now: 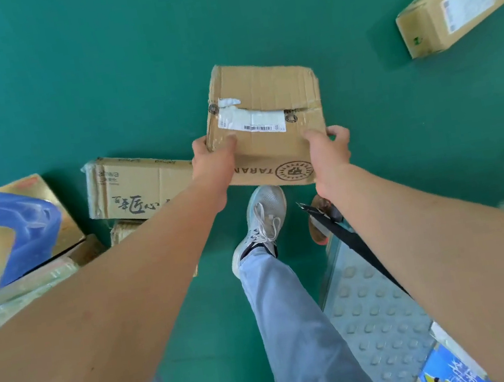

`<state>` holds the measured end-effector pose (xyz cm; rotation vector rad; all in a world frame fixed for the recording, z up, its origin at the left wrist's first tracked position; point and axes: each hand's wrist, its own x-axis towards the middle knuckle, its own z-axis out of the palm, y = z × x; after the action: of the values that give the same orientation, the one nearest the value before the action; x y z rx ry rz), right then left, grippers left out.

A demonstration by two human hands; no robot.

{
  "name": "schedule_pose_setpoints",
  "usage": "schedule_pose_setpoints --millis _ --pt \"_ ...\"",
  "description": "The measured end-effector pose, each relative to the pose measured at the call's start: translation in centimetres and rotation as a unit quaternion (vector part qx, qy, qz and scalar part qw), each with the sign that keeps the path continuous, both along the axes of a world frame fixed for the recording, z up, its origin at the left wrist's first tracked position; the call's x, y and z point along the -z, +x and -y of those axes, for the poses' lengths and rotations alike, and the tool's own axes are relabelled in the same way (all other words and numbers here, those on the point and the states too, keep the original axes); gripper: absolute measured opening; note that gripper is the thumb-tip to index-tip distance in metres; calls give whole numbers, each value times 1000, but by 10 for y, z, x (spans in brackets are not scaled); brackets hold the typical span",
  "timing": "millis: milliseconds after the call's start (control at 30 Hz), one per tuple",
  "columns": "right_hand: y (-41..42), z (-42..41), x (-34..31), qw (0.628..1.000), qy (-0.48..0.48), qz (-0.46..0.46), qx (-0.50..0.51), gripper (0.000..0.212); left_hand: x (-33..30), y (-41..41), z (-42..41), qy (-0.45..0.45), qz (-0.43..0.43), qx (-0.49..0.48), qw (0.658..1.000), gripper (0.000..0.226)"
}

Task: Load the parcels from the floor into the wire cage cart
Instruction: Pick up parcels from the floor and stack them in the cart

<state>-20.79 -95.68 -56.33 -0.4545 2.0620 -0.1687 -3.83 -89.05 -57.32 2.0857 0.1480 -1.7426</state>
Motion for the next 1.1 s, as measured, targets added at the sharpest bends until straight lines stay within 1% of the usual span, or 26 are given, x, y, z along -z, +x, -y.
schedule_pose_setpoints --millis 67,133,233,367,467,533,600,667,733,833,933,1033,1100 --pt "23 -4 -28 998 -7 54 29 40 -36 21 -5 -10 -4 -30 999 69" --pt "49 -15 -60 995 -16 97 35 44 -75 44 -15 -19 2 -63 998 78" --pt "84 -36 -118 993 -40 105 40 50 -139 80 -33 -31 19 -82 996 74" --pt "112 -76 -200 991 -41 117 51 72 -226 122 -63 -26 18 -107 994 71" --pt "127 -117 -278 988 -45 138 60 69 -303 144 -91 -42 19 -108 993 57" --pt "136 -149 -337 987 -57 134 62 71 -359 155 -115 -48 9 -97 994 53" --pt "144 -182 -394 988 -61 124 68 82 -410 165 -141 -55 14 -89 994 50" --pt "151 -217 -449 985 -64 135 91 91 -459 173 -167 -65 14 -66 996 48" --pt "157 -250 -500 976 -64 156 135 95 -505 177 -194 -72 17 -38 997 51" --pt "155 -295 -547 968 -79 164 170 95 -565 180 -226 -92 19 4 996 59" --pt "147 -333 -586 963 -96 157 196 100 -605 174 -249 -117 12 60 991 67" --pt "133 -371 -629 957 -112 157 219 97 -632 152 -270 -135 -7 101 986 67" --pt "122 -392 -644 956 -112 155 224 89 -638 138 -283 -135 0 127 983 72"
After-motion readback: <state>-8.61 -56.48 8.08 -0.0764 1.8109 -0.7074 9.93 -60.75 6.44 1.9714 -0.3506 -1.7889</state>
